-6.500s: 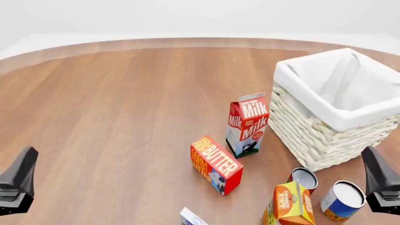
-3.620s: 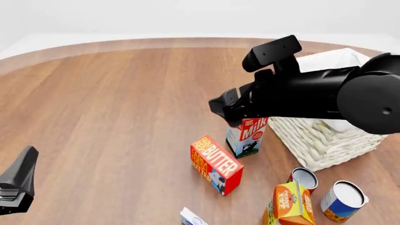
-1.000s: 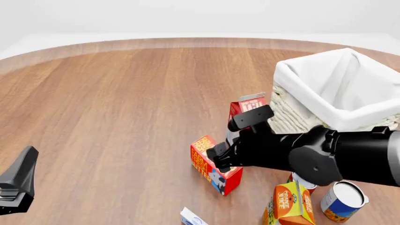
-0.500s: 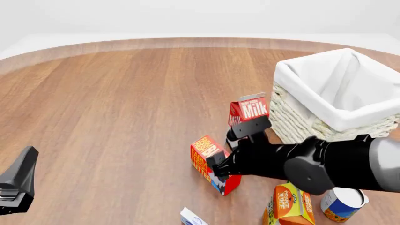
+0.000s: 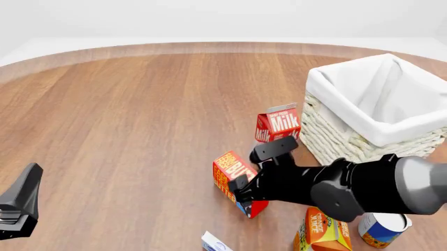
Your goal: Pick up the cream cheese box and the butter, and put them in the basket.
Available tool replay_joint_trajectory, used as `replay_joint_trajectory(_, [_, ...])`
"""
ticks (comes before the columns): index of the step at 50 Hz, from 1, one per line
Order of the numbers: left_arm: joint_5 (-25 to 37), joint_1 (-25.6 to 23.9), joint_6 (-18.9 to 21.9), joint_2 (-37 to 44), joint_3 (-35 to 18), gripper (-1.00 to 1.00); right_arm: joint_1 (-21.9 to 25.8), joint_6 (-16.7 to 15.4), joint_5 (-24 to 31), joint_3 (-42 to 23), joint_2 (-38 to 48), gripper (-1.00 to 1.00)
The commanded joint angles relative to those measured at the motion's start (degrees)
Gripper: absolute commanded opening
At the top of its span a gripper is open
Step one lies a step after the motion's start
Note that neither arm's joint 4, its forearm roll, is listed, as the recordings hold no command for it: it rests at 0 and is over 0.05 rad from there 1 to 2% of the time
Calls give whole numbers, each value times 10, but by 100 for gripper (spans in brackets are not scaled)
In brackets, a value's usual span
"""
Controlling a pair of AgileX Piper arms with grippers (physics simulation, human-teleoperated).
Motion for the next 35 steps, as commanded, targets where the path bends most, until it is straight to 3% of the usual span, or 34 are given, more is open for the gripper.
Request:
replay_joint_trajectory(1, [0, 0, 0, 0, 0, 100, 8, 8, -12, 4, 11, 100])
replay_joint_trajectory(15, [0, 0, 0, 0, 0, 100, 7, 11, -20, 10, 13, 100])
replay_joint_trajectory(16, [0, 0, 0, 0, 0, 100, 5, 11, -16, 8, 9, -100])
replay_joint_trajectory(28, [0, 0, 0, 0, 0, 100, -5, -10, 21, -15, -18, -100])
replay_joint_trajectory(35, [0, 0, 0, 0, 0, 100, -13, -36, 74, -48, -58, -100])
